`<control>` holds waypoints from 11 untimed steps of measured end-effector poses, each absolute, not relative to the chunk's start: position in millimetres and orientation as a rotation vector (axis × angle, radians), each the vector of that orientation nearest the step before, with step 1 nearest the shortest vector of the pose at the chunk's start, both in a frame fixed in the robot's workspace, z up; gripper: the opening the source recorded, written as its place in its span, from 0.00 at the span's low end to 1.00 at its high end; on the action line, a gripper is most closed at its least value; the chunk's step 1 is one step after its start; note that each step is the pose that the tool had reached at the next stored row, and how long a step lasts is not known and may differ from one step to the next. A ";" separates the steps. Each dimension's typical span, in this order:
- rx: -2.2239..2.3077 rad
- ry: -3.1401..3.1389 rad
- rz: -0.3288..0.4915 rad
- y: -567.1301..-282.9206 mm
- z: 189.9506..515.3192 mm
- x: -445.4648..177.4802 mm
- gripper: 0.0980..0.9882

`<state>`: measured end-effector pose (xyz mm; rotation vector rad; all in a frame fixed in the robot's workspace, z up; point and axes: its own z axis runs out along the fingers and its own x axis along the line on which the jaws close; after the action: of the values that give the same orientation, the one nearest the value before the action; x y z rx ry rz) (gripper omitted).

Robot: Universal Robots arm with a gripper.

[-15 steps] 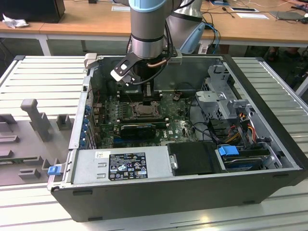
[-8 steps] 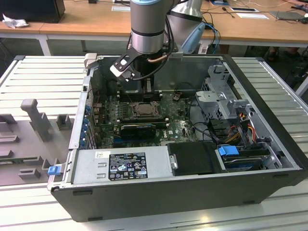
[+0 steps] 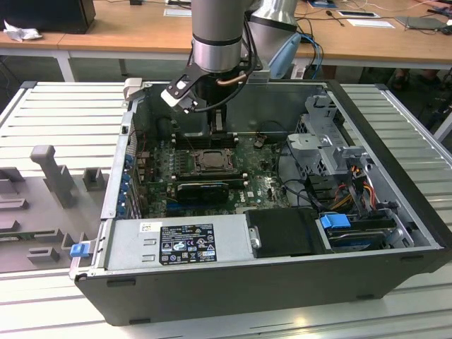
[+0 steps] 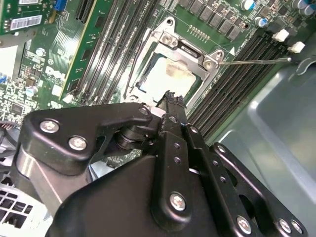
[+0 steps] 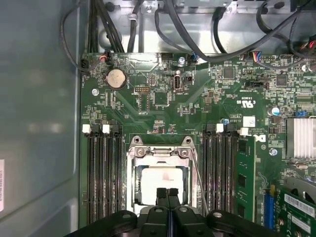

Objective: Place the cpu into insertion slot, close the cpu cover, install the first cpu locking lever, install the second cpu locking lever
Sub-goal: 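Install the first cpu locking lever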

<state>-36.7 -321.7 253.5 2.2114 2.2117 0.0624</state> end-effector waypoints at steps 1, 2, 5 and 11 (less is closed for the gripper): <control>2.211 2.212 0.062 -321.7 257.4 -36.7 0.01; 2.211 2.212 0.062 -321.7 260.3 -36.7 0.01; 2.211 2.212 0.062 -321.7 265.7 -36.7 0.01; 2.207 2.217 0.063 -321.7 273.3 -36.7 0.01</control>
<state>-36.7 -321.7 273.3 2.2066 2.2166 0.0627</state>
